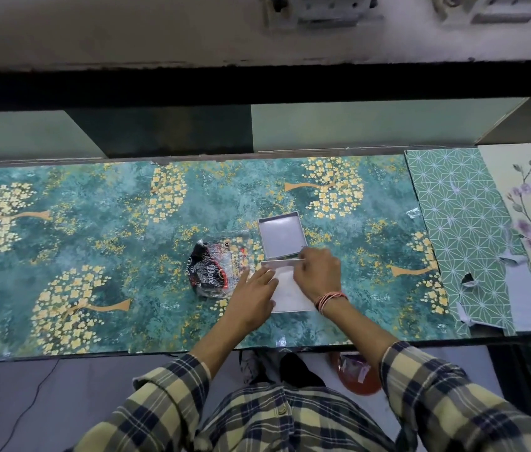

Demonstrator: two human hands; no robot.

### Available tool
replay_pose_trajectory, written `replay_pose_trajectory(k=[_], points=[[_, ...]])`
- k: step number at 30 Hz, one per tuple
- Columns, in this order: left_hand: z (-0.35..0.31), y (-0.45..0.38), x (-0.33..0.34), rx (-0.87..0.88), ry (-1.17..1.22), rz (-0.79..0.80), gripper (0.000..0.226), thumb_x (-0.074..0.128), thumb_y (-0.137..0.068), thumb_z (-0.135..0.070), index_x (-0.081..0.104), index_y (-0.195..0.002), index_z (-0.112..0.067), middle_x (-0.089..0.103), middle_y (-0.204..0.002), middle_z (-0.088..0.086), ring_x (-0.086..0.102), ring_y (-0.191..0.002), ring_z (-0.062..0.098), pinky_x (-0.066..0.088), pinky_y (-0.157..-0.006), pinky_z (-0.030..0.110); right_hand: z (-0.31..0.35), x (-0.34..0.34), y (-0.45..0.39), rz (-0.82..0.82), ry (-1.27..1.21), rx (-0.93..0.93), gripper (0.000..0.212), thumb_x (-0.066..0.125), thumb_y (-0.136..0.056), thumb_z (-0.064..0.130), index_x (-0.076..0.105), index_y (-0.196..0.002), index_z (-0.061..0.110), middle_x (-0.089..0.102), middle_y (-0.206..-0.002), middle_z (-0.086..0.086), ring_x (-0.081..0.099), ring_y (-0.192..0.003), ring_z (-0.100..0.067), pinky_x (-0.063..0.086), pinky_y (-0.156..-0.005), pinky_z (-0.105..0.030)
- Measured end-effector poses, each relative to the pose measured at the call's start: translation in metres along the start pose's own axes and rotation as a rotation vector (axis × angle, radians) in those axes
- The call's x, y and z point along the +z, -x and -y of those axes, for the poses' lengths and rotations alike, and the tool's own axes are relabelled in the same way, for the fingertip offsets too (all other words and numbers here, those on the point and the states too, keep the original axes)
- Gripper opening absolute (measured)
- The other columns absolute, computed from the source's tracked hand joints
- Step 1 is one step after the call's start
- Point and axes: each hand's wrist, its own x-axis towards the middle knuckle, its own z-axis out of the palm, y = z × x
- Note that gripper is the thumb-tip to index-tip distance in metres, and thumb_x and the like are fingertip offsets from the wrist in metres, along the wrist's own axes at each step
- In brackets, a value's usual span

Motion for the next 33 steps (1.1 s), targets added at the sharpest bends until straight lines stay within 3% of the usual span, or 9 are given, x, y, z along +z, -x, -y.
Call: replay_pose_trajectory(k=[4, 7, 10, 17, 20, 25, 29, 31, 33], points=[[0.006, 0.017, 0.002, -0.004, 0.13, -0.086, 0.046, 0.064, -0.093, -0.022, 0.062, -0.136, -0.004, 0.05, -0.156, 0.014, 0.038, -0.151, 0.033, 0.028, -0.123, 0.055, -0.02, 0.013, -0.041, 0.095, -0.243, 0.369, 0.037, 0.062, -0.091, 0.032, 0.061, -0.113, 0.002, 0.066, -0.105, -0.02, 0.064, -0.098, -0.038, 0.055, -0.081, -0.044], [0.011, 0.028, 0.001, -0.029, 0.25, -0.178, 0.048, 0.071, -0.086, -0.019, 0.069, -0.129, 0.0, 0.064, -0.141, 0.019, 0.056, -0.136, 0.039, 0.044, -0.113, 0.055, -0.029, 0.026, -0.061, 0.175, -0.366, 0.536, 0.033, 0.071, -0.088, 0.034, 0.058, -0.086, 0.004, 0.054, -0.076, -0.013, 0.054, -0.064, -0.024, 0.048, -0.064, -0.035], [0.013, 0.037, -0.003, -0.073, 0.346, -0.246, 0.046, 0.072, -0.087, -0.021, 0.069, -0.128, 0.001, 0.069, -0.132, 0.019, 0.062, -0.127, 0.037, 0.048, -0.106, 0.049, -0.028, 0.035, -0.069, 0.095, -0.524, 0.587, 0.03, 0.074, -0.082, 0.02, 0.057, -0.06, 0.008, 0.053, -0.06, -0.012, 0.05, -0.055, -0.024, 0.048, -0.062, -0.032], [0.015, 0.028, -0.021, -0.207, 0.545, -0.243, 0.045, 0.068, -0.096, -0.027, 0.064, -0.136, -0.007, 0.064, -0.139, 0.011, 0.054, -0.13, 0.029, 0.04, -0.105, 0.035, -0.029, 0.032, -0.073, 0.083, -0.621, 0.604, 0.041, 0.074, -0.083, 0.014, 0.049, -0.051, 0.01, 0.048, -0.053, -0.009, 0.047, -0.057, -0.022, 0.044, -0.062, -0.03], [0.011, 0.023, -0.031, -0.247, 0.602, -0.25, 0.044, 0.068, -0.096, -0.028, 0.065, -0.136, -0.009, 0.065, -0.138, 0.01, 0.057, -0.128, 0.026, 0.038, -0.101, 0.028, -0.027, 0.028, -0.077, 0.148, -0.566, 0.571, 0.03, 0.078, -0.081, 0.014, 0.057, -0.06, 0.007, 0.052, -0.055, -0.01, 0.05, -0.054, -0.022, 0.046, -0.061, -0.031], [0.011, 0.02, -0.036, -0.277, 0.678, -0.283, 0.04, 0.072, -0.094, -0.026, 0.069, -0.129, -0.006, 0.071, -0.128, 0.012, 0.064, -0.119, 0.025, 0.048, -0.101, 0.034, -0.02, 0.021, -0.081, 0.221, -0.493, 0.504, 0.039, 0.069, -0.082, 0.009, 0.044, -0.053, 0.011, 0.038, -0.048, -0.004, 0.037, -0.046, -0.018, 0.037, -0.055, -0.027], [0.009, 0.017, -0.044, -0.345, 0.856, -0.34, 0.031, 0.073, -0.094, -0.025, 0.075, -0.118, -0.006, 0.077, -0.109, 0.007, 0.071, -0.1, 0.019, 0.056, -0.09, 0.033, -0.011, 0.002, -0.074, 0.094, -0.665, 0.45, 0.036, 0.071, -0.073, 0.021, 0.056, -0.054, -0.005, 0.043, -0.052, -0.01, 0.045, -0.053, -0.021, 0.045, -0.057, -0.032], [0.005, 0.012, -0.052, -0.397, 1.027, -0.348, 0.032, 0.069, -0.097, -0.035, 0.077, -0.114, -0.009, 0.078, -0.105, 0.005, 0.072, -0.096, 0.018, 0.058, -0.086, 0.031, 0.0, -0.01, -0.063, 0.006, -0.725, 0.373, 0.03, 0.073, -0.072, 0.02, 0.06, -0.061, -0.005, 0.052, -0.056, -0.009, 0.052, -0.055, -0.023, 0.053, -0.058, -0.038], [0.0, 0.003, -0.064, -0.45, 1.256, -0.34, 0.038, 0.064, -0.099, -0.045, 0.076, -0.106, -0.01, 0.077, -0.106, 0.009, 0.074, -0.099, 0.021, 0.061, -0.086, 0.035, 0.013, -0.022, -0.044, -0.076, -0.669, 0.232, 0.018, 0.076, -0.076, 0.016, 0.065, -0.073, 0.002, 0.061, -0.071, -0.006, 0.056, -0.064, -0.02, 0.049, -0.059, -0.03]])
